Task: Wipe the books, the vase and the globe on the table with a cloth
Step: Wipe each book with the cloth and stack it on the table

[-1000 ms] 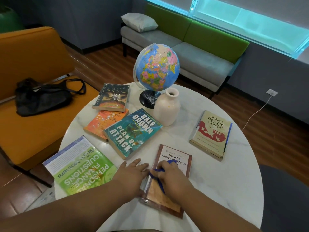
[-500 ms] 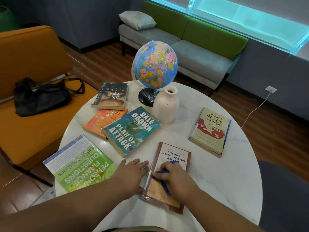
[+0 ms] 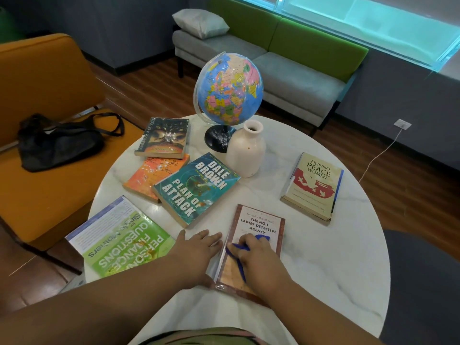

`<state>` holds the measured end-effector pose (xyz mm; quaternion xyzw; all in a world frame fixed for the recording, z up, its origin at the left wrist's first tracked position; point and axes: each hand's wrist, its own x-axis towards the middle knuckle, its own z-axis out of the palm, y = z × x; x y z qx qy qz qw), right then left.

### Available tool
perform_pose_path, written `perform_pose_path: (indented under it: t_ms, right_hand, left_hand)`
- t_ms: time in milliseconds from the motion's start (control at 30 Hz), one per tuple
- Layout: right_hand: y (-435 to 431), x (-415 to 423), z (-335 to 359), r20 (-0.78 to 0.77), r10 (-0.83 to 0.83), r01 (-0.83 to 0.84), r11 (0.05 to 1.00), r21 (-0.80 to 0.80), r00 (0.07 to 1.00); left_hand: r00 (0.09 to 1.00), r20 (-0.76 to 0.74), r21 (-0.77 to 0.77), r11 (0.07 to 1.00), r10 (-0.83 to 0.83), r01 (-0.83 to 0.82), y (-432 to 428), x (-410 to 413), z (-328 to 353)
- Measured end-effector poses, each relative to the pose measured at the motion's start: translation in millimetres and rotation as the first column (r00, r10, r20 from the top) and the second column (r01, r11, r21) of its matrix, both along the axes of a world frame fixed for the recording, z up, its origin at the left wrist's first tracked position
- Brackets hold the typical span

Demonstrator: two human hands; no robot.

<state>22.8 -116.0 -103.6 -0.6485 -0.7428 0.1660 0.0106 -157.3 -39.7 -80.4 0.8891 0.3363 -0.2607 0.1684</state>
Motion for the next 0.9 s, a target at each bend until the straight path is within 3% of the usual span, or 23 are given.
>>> perform_pose_path:
  t_ms: [167, 333, 500, 567, 733, 900]
  right_hand:
    - [-25.8, -3.6, -4.3, -0.043, 0.248, -0.249, 0.968, -0.012, 0.968]
    - [-9.0, -0.4, 0.0, -0.033, 0.036, -0.035, 0.999, 0.028, 0.999]
    - [-32.3, -4.5, -1.3, -0.078, 0.327, -0.327, 0.945, 0.009, 0.942]
    - [-33.9, 10.7, -2.2, -0.072, 0.360, -0.359, 0.933, 0.027, 0.930]
    - [-25.7, 19.0, -6.2, -0.055, 0.074, -0.068, 0.993, 0.099, 0.996]
    - [-55.0, 10.5, -9.3, -0.067, 0.321, -0.315, 0.945, 0.084, 0.945]
  left_hand:
    - [1.000, 0.001, 0.009, 1.000, 0.002, -0.002, -0.9, -0.3, -2.1]
    - [1.000, -0.011, 0.012, 1.000, 0.002, -0.002, -0.8, 0.9, -1.4]
    - [0.999, -0.035, 0.015, 1.000, 0.001, 0.000, 0.0, 0.8, -1.8]
    - [0.999, -0.037, 0.014, 1.000, 0.001, -0.001, 0.2, 0.4, -1.8]
    - [0.999, -0.047, 0.025, 1.000, -0.011, 0.012, -0.1, 0.6, 0.0]
    - [0.999, -0.048, 0.031, 0.999, -0.015, 0.016, -1.1, 0.5, 1.6]
